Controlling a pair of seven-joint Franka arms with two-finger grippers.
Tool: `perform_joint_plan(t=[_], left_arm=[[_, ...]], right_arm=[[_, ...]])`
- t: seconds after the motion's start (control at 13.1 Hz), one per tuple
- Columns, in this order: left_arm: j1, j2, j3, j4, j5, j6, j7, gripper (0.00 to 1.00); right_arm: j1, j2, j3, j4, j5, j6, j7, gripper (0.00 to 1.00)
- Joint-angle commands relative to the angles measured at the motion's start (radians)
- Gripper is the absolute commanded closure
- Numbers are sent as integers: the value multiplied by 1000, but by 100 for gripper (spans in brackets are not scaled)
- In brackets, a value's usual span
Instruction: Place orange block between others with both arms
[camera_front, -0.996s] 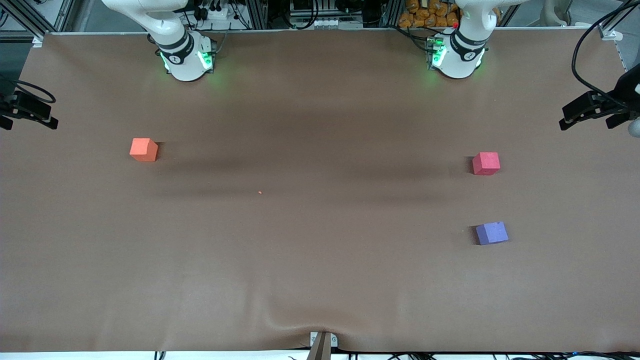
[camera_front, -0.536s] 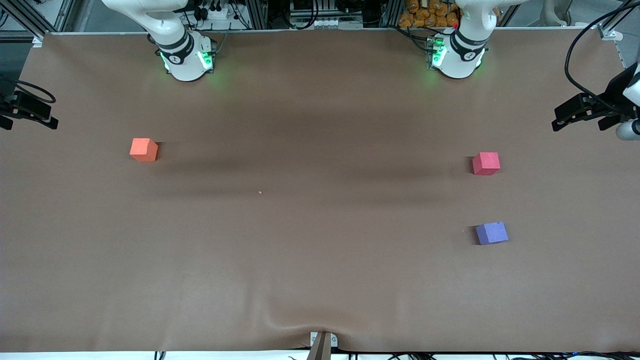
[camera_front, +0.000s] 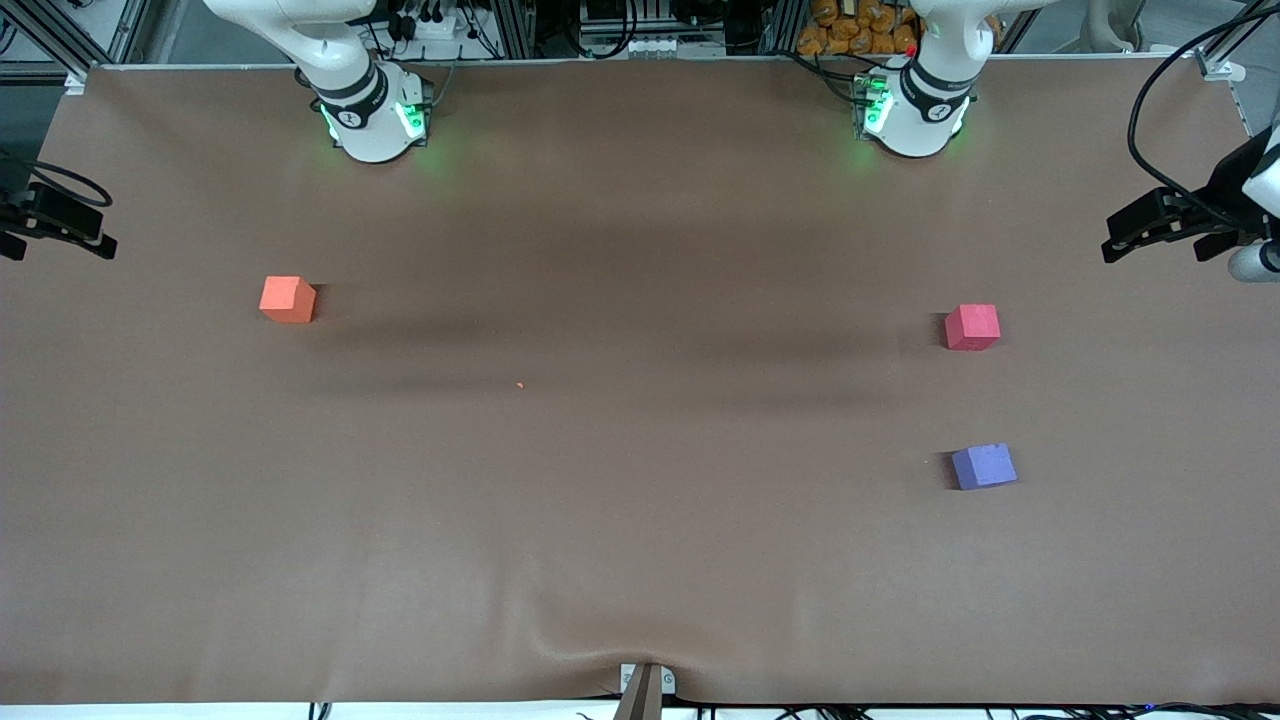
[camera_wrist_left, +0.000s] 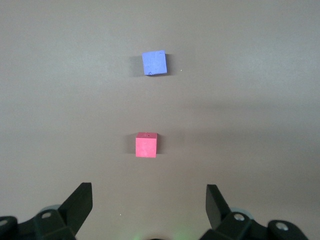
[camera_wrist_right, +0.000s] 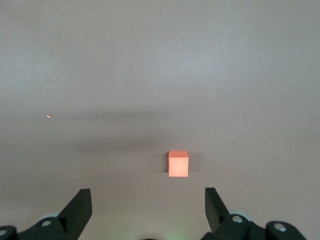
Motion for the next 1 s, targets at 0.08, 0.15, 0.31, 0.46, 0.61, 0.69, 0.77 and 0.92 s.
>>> perform_joint_plan(t=[0.08,0.15,0.31,0.46,0.61,0.69,0.77,0.92], left_arm=[[1,3,-5,11,3,-14,-9,0],[2,3,-5,11,3,-14,-9,0],[2,3,-5,11,3,-14,-9,0],[1,3,-4,11,4,-14,-9,0],[2,2,-4,8,4,-14,-9,0],[2,0,-4,8,4,-14,-9,0],[2,0,-4,6,4,-14,-11,0],[2,0,-4,8,4,-14,-11,0]], right_arm=[[-3,26,5,21,-18,-6,-11,0],[3,39,7,21,-18,-6,-11,0],[23,54,8,12,-39,-24,-9,0],[20,110,8,4,-70,-39,-8,0],[-25,160,4,-67,-70,-56,-12,0],[-53,169,5,-135,-70,-49,-14,0],[-55,171,5,-222,-70,-17,-12,0],[-68,171,4,-380,-71,115,-14,0]])
